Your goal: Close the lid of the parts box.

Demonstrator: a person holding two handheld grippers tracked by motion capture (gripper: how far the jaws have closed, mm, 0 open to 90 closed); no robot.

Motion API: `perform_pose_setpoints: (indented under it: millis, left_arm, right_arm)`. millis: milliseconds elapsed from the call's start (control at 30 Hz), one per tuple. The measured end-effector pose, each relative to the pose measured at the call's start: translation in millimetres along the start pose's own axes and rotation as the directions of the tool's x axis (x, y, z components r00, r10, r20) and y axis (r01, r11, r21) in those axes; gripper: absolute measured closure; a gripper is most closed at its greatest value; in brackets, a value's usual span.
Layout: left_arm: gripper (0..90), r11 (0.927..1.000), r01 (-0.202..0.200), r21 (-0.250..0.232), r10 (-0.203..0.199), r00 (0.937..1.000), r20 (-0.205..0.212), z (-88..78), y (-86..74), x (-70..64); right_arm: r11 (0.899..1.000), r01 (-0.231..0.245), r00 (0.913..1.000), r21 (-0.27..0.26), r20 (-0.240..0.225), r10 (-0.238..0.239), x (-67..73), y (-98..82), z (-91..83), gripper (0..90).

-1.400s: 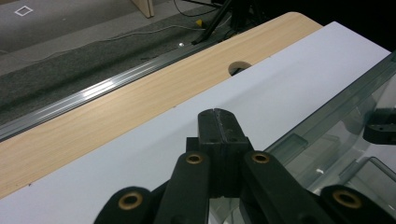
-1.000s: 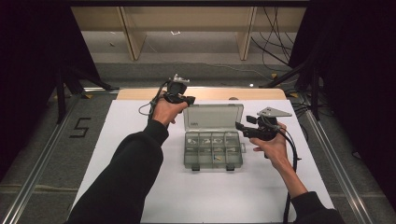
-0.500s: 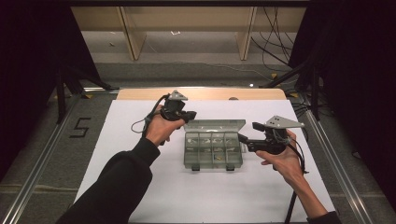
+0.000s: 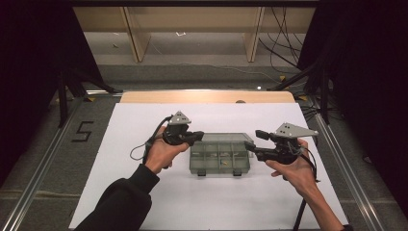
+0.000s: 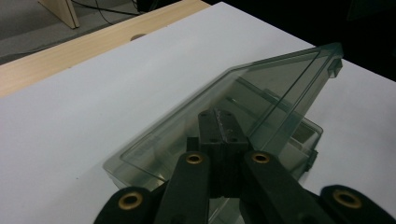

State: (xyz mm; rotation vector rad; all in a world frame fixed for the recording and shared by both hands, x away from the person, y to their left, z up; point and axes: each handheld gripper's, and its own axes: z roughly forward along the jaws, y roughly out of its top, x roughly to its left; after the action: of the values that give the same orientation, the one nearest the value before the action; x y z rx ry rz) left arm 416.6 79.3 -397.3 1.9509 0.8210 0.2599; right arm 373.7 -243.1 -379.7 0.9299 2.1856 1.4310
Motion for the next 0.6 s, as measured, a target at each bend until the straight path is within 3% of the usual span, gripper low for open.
perform_pose_setpoints:
  millis: [67,233,433,600]
  left_arm:
    - [89.8,0.9999,-0.014,-0.006,0.014,0.9999,0.006,-1.7,-5.3,-2.7]
    - [89.8,0.9999,0.003,-0.015,-0.003,0.9999,0.014,-4.6,-19.3,-6.1]
    - [89.8,0.9999,-0.007,-0.013,0.007,0.9999,0.011,-6.7,-29.7,-8.7]
    - [89.8,0.9999,0.007,-0.015,-0.006,0.9992,0.038,-11.2,-33.9,-12.3]
  right_arm:
    - [1.000,0.002,0.9999,0.004,-0.010,-0.002,0.2,-0.1,-0.1,48.3]
    - [1.000,0.011,0.9998,-0.004,-0.014,-0.011,-1.6,-2.9,1.3,61.0]
    - [0.999,0.034,0.9993,0.042,-0.017,-0.033,-1.5,-9.0,7.5,76.0]
    - [0.997,0.040,0.9979,0.070,-0.053,-0.037,-0.5,-15.2,14.7,84.9]
